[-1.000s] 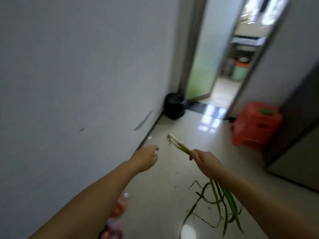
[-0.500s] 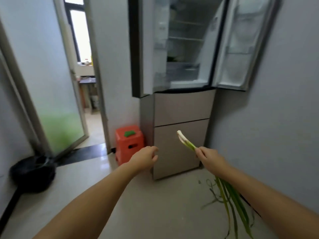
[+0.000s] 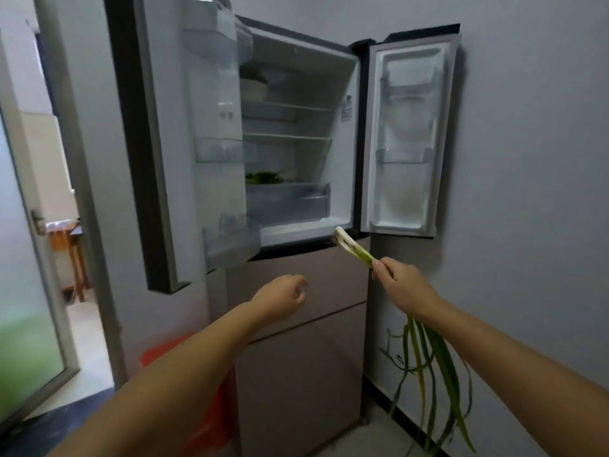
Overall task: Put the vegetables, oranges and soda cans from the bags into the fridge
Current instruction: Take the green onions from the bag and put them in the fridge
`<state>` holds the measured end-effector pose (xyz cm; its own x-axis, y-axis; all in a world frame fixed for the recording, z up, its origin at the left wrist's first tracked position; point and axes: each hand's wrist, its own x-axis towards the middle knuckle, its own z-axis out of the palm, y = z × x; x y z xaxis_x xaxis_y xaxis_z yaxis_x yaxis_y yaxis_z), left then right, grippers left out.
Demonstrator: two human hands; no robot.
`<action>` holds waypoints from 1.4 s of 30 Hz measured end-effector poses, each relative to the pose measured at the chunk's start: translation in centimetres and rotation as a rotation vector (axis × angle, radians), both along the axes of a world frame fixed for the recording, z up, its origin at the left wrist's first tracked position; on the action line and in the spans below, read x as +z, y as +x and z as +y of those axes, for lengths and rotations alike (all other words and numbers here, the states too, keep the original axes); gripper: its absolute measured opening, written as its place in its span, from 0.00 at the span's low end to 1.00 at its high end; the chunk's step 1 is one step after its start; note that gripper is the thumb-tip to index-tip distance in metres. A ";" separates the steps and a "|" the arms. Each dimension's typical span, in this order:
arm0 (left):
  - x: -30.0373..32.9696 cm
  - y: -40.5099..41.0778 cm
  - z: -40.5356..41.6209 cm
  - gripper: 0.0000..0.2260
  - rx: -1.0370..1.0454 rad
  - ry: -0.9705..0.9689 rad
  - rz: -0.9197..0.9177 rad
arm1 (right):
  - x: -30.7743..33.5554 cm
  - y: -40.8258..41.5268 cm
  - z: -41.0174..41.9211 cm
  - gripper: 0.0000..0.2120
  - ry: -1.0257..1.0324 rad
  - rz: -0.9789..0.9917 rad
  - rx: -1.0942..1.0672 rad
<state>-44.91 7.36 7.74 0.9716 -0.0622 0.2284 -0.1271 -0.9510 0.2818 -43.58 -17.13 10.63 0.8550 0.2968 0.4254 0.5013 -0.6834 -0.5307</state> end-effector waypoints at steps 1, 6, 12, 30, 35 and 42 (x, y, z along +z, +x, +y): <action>1.4 2.7 0.3 0.17 -0.008 0.004 -0.023 | 1.3 2.3 0.5 0.17 0.013 -0.014 -0.001; 5.9 14.2 1.6 0.14 -0.016 -0.001 -0.099 | 6.1 13.2 2.8 0.18 0.061 -0.111 0.014; 6.6 27.1 4.4 0.16 0.068 0.005 -0.165 | 10.1 27.6 7.4 0.20 -0.072 -0.278 0.040; 13.1 54.3 22.2 0.14 0.686 0.290 -0.375 | 21.0 61.2 28.5 0.19 -0.799 -1.206 0.251; 12.3 57.4 27.8 0.17 0.736 0.203 -0.451 | 21.1 67.7 35.5 0.19 -0.822 -1.281 0.296; 10.6 58.0 28.3 0.23 0.852 0.289 -0.627 | 20.6 75.2 45.5 0.19 -0.746 -1.191 0.352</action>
